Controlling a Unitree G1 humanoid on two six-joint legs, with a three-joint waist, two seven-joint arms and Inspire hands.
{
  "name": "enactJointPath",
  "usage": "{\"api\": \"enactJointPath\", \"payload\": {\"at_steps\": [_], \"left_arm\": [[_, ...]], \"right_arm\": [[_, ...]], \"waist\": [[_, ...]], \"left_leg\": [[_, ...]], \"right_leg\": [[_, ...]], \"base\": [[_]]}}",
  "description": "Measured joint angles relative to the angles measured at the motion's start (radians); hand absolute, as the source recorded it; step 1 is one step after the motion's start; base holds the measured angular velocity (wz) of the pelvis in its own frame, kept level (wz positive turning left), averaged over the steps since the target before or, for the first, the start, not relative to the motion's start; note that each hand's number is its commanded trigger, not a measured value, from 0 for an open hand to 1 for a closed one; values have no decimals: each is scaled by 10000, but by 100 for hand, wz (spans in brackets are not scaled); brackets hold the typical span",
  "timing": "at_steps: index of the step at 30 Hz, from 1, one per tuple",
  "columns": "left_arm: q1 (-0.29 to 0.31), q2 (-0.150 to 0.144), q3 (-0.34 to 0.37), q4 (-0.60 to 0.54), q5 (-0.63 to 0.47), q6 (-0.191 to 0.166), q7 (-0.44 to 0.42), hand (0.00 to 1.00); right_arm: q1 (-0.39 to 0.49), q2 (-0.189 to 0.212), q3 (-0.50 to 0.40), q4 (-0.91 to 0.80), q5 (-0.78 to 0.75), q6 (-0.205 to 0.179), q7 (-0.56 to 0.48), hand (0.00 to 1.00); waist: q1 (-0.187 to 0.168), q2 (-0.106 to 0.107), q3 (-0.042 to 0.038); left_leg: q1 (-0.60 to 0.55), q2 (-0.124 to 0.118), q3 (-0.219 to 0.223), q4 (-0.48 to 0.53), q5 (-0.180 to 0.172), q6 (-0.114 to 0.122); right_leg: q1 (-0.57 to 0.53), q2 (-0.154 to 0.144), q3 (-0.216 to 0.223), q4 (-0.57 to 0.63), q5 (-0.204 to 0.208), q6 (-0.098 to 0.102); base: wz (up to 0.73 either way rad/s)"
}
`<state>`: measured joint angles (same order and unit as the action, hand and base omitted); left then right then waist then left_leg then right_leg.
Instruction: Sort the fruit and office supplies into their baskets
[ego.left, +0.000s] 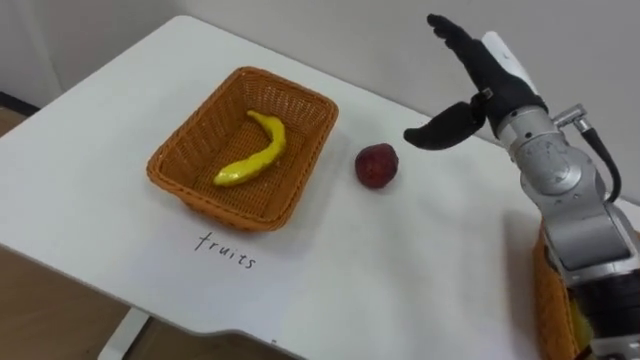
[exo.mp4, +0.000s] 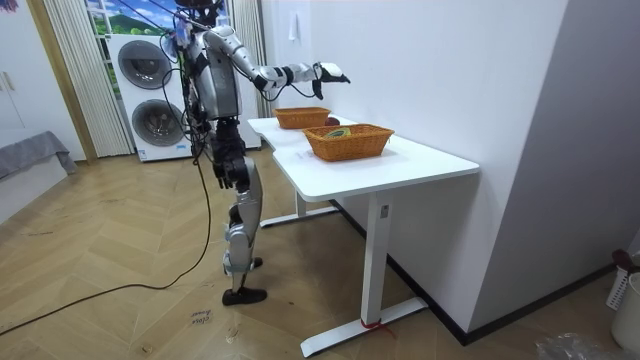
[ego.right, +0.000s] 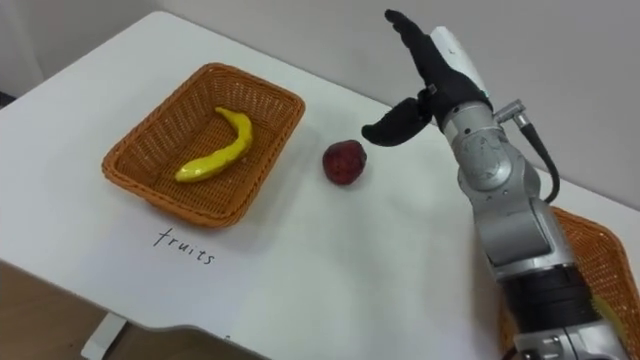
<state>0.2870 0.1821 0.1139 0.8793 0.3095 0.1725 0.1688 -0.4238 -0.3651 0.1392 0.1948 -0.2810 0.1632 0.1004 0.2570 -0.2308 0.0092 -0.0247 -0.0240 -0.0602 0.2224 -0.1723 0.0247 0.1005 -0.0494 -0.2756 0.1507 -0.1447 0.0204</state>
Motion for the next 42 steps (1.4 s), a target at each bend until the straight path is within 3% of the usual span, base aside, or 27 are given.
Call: {"api": "enactJointPath", "payload": {"at_steps": [5, 13, 18, 22, 24, 30, 42], "left_arm": [[4, 6, -11, -32, -7, 32, 16, 0], [-124, 91, -198, 20, -22, 121, -39, 0], [-117, 129, -206, 45, -194, 127, -163, 0], [-124, 172, -216, 44, -400, 106, -316, 0], [-141, 173, -220, 43, -408, 92, -336, 0], [-252, 224, -433, 40, -406, 91, -469, 0], [-426, 209, -486, 37, -319, 93, -665, 0]], "right_arm": [[-45, 0, 295, 699, 48, 126, -2, 0], [-368, 0, 1012, 1635, -11, 185, -93, 0], [-1055, 0, 1451, 2690, -55, 113, -214, 0], [-1095, 0, 1498, 3003, -59, 111, -245, 0], [-1103, -1, 1504, 3036, -66, 111, -245, 0], [-1110, 0, 1536, 3186, -48, 101, -258, 0], [-1123, -79, 1535, 4027, 66, 98, -110, 0]], "waist": [[227, -42, 128], [575, -119, 119], [552, -107, 145], [527, -136, 149], [524, -153, 136], [515, -56, 211], [530, -50, 214]], "left_leg": [[-79, -6, -40, -2, -4, 4], [-573, -51, -285, 167, -1, 3], [-705, -65, -466, 210, 0, 1], [-837, -74, -590, 220, -1, -3], [-931, -74, -605, 231, 0, -4], [-1090, -80, -596, 297, 0, -5], [-1138, -65, -520, 282, 0, -6]], "right_leg": [[-62, -2, -41, 1, 0, 0], [-448, -11, -319, -3, 0, 0], [-499, -13, -594, -9, 0, 0], [-539, -6, -829, -6, 0, 0], [-629, -4, -846, -4, 0, 0], [-766, -6, -843, -9, 0, 0], [-846, -6, -842, -7, 0, 0]], "base": [[1], [10], [12], [14], [3], [0], [-2]]}}
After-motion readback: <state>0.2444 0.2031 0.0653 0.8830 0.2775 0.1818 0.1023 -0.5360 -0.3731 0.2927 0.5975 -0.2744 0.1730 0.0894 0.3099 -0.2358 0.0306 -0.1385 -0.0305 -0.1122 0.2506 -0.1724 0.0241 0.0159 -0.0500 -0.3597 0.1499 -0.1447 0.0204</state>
